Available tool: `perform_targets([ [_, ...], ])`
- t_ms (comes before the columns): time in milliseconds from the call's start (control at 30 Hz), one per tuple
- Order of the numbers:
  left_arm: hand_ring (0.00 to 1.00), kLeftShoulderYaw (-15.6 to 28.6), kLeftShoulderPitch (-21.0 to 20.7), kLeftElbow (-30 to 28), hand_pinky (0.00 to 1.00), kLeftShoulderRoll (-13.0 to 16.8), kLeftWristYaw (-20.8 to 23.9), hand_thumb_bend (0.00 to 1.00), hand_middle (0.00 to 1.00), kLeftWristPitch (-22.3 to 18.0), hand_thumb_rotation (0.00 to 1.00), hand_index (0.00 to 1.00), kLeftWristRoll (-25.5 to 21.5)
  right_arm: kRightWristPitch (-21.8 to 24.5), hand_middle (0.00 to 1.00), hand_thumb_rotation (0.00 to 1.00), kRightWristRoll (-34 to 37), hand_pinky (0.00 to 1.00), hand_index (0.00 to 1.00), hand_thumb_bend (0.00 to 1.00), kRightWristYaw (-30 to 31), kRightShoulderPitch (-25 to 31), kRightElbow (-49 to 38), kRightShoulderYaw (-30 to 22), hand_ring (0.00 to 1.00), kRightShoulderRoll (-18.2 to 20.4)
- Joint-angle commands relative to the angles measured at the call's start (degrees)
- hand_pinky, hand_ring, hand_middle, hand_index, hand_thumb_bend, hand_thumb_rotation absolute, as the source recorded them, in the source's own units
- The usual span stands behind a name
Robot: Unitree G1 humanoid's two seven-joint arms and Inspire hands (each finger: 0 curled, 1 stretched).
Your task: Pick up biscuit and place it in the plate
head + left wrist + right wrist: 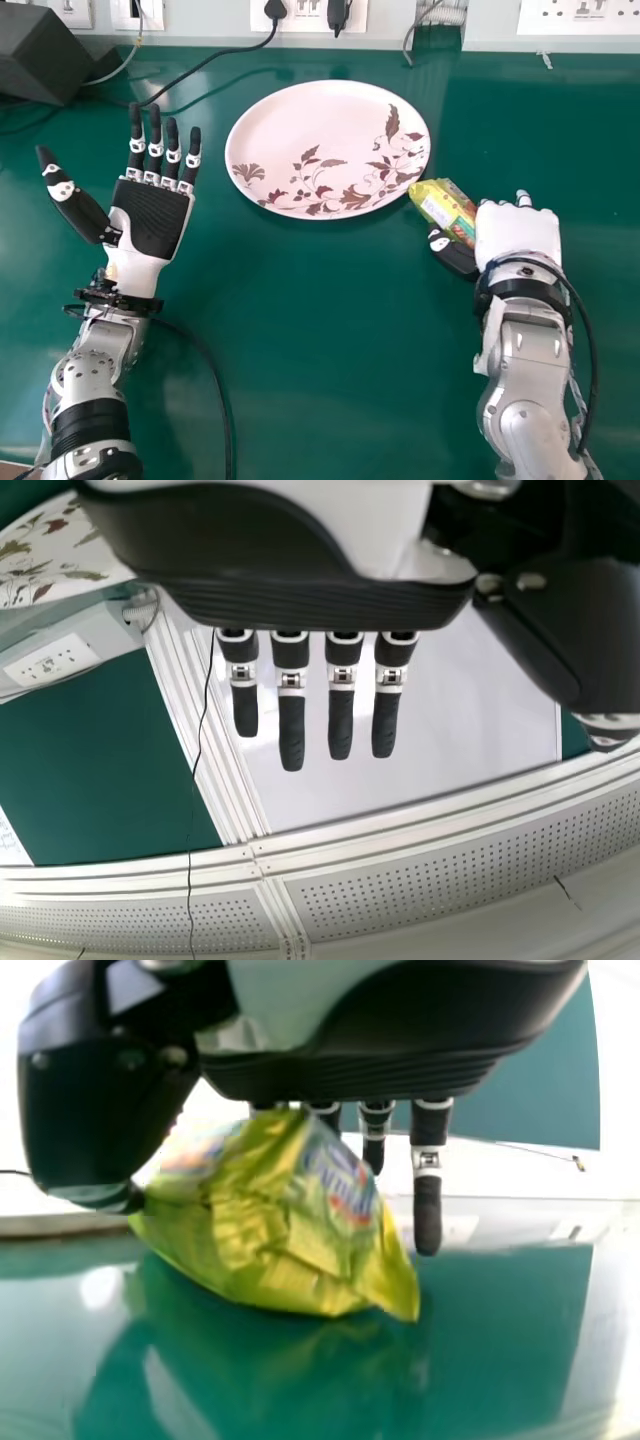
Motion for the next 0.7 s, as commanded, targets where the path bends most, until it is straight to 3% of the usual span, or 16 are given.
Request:
perform_targets([
  [0, 0.76, 0.46, 3.56, 2.97, 0.87, -2.60, 0.83, 0.97, 0.84, 2.11, 0.43, 0.82, -1.01, -0.20, 0.65, 0.00, 1.06, 0.48, 0.69, 0.69, 1.35, 1.81, 0.26, -0.05, 0.56, -0.05],
  [100, 0.76, 0.91, 3.02, 4.09, 0.87, -2.15, 1.68, 0.97, 0.84, 4.74, 0.43, 0.82, -2.55, -0.39, 0.63, 0.00, 1.19, 0.46, 0.67, 0.64, 1.38, 1.95, -0.09, -0.18, 0.53, -0.29],
  [167, 0.75, 1.22, 2.65, 4.79, 0.86, -1.75, 2.50, 0.97, 0.84, 6.23, 0.43, 0.82, -3.18, -0.43, 0.60, 0.00, 1.18, 0.44, 0.64, 0.52, 1.45, 1.99, -0.23, -0.25, 0.48, -0.35],
  [300, 0.75, 2.12, 2.11, 5.48, 0.86, -1.57, 4.35, 0.97, 0.84, 8.41, 0.43, 0.81, -4.60, -0.43, 0.55, 0.00, 1.53, 0.41, 0.60, 0.49, 0.98, 2.14, -0.43, -0.40, 0.42, -0.26],
  [467, 0.75, 2.84, 2.05, 4.90, 0.85, -1.50, 7.54, 0.98, 0.83, 9.39, 0.43, 0.81, -5.72, -0.44, 0.54, 0.00, 1.72, 0.31, 0.59, 0.46, 0.20, 2.18, -0.59, -0.62, 0.42, -0.42],
  [667, 0.75, 3.30, 1.66, 5.35, 0.85, -1.00, 8.26, 0.98, 0.83, 10.33, 0.44, 0.81, -5.96, -0.43, 0.53, 0.00, 2.22, 0.28, 0.59, 0.46, 0.32, 1.92, -1.26, -1.15, 0.41, -0.46],
])
